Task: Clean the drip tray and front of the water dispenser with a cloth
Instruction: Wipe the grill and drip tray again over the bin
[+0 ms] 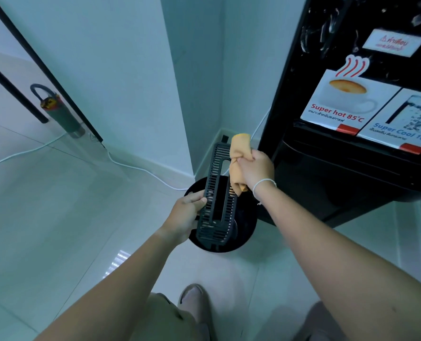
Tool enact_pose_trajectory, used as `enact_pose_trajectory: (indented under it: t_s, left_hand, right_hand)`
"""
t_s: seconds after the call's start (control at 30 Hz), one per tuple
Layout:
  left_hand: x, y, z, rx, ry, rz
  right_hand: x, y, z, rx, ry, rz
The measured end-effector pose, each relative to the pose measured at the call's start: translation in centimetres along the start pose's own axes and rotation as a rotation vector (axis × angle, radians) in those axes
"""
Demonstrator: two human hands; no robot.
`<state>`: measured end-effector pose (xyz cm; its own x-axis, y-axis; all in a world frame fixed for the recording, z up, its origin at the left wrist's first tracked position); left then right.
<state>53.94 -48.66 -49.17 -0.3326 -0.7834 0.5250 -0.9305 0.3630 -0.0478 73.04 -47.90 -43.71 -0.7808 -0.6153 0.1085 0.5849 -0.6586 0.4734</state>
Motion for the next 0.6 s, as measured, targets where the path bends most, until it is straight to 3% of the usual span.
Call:
enact_pose_trajectory:
  t_s: [0.13,0.33,0.6]
  left_hand:
    - [-0.4,0.5,-0.5,0.113,-0.008,-0.088]
    - [-1.5,2.6,-2.4,0.201,-0.037,-0.231]
    - [0.1,1.3,-0.6,-0.148,-0.038,0.003]
  right_hand:
    - [2.2,-1.7,-2.3,-0.173,-0.247,0.214]
    - [8.2,-3.4,-5.9,-0.189,-0.368,0.393]
    - [2.7,-0.7,-4.1,-0.278,-0.356,0.192]
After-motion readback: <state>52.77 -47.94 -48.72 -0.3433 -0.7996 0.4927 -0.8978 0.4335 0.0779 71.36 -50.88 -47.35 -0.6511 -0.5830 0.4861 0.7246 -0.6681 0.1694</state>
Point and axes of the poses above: each hand's wrist, its own x-axis away from the middle knuckle, its own y-axis out of the back of the hand, z = x × y, the point moved 8 cm from there along -x, towards the middle knuckle, and after that the axes turned 10 degrees about -z, right-handed, at the moved point
